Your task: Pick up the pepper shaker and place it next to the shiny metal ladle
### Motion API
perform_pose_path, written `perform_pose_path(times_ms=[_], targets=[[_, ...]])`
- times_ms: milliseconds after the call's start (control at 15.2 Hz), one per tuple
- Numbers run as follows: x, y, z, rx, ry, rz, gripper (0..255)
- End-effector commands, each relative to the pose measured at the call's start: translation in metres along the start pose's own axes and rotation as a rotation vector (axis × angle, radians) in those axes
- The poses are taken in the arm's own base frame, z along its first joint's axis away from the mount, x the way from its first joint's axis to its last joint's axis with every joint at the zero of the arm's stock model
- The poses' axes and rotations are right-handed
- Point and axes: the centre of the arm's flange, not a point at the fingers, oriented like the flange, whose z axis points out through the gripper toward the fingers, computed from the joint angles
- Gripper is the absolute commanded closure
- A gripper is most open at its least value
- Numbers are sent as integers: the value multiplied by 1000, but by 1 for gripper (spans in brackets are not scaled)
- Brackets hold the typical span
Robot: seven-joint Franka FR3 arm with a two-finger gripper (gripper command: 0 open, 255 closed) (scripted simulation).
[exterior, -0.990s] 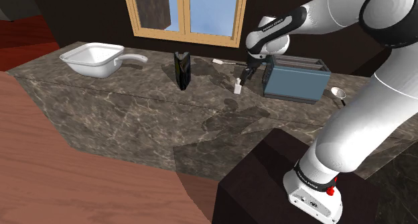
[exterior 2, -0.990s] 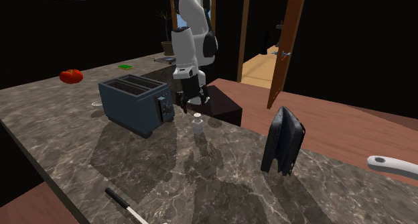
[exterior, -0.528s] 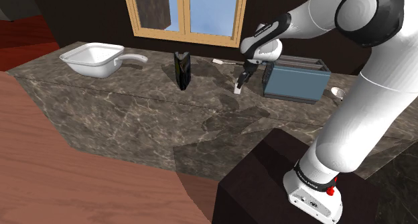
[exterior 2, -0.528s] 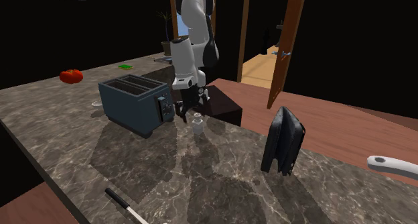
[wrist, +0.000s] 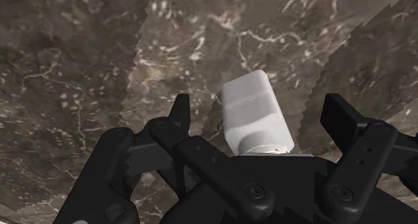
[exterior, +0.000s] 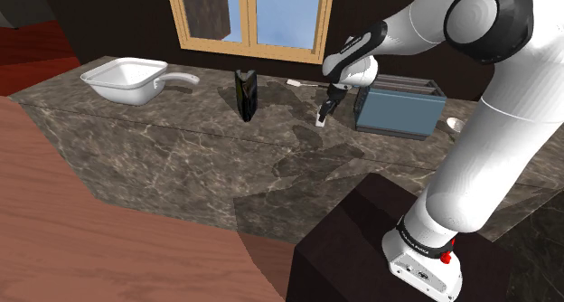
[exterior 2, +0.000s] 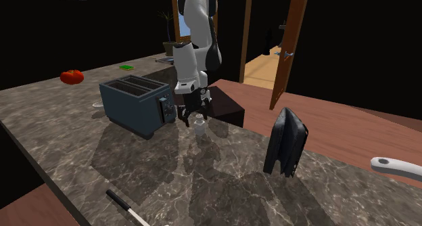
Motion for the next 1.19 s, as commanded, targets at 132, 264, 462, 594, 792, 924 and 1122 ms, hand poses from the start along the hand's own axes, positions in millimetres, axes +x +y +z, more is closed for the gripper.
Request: perform_pose_path(times_ms=[132, 264, 462, 594, 792, 924, 1122], targets=[[0, 0, 0, 0, 0, 0, 255], [0, 0, 0, 0, 0, 0, 255], [0, 0, 0, 0, 0, 0, 255], [0, 0, 0, 0, 0, 0, 255], [2, 0, -10, 0, 0, 0, 255], [4, -1, -21, 0, 0, 0, 255], [7, -2, -36, 0, 0, 0, 255]])
